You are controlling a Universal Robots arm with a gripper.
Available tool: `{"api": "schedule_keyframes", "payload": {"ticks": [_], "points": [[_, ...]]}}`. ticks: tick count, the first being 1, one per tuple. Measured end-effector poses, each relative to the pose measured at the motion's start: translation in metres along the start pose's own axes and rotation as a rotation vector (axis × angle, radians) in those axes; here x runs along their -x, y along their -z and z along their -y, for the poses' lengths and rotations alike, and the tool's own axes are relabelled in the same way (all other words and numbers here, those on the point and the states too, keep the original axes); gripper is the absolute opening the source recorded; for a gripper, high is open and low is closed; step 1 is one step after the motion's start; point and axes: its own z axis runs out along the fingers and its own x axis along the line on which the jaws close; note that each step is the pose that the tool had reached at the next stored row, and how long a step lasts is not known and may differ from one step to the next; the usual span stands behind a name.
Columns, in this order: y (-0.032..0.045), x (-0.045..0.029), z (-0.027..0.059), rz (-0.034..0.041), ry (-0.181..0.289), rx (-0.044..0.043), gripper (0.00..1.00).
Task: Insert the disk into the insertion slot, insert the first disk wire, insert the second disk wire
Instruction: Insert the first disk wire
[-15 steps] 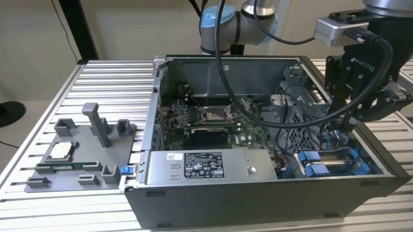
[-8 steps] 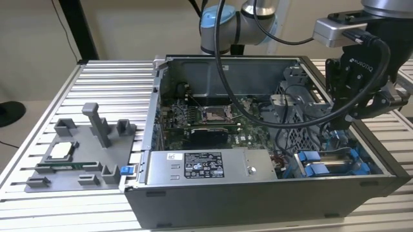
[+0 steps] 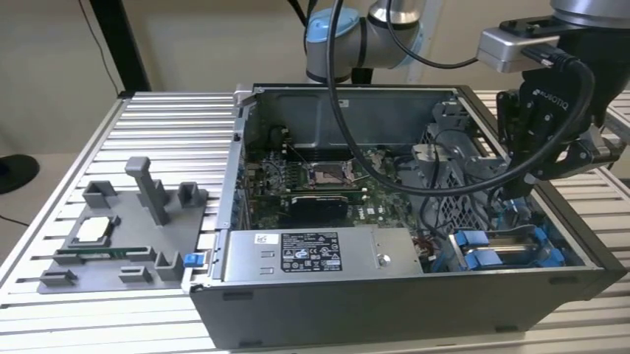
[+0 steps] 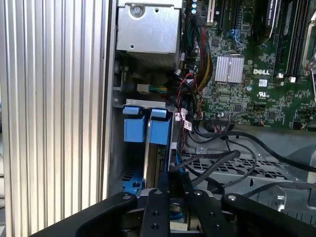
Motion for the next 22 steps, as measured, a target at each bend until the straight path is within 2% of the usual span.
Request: {"api": "schedule_keyframes", "payload": {"ticks": [2,3,13,22], "points": [[0.0,0.0,-0.0001,0.0,0.0,0.0,1.0],[0.0,0.0,-0.0001,0.0,0.0,0.0,0.0],[0.0,0.0,0.0014,0.0,0.0,0.0001,0.0],[-0.0012,-0.0014,0.0212,0.0006,0.001,0.0089,0.0]]}}
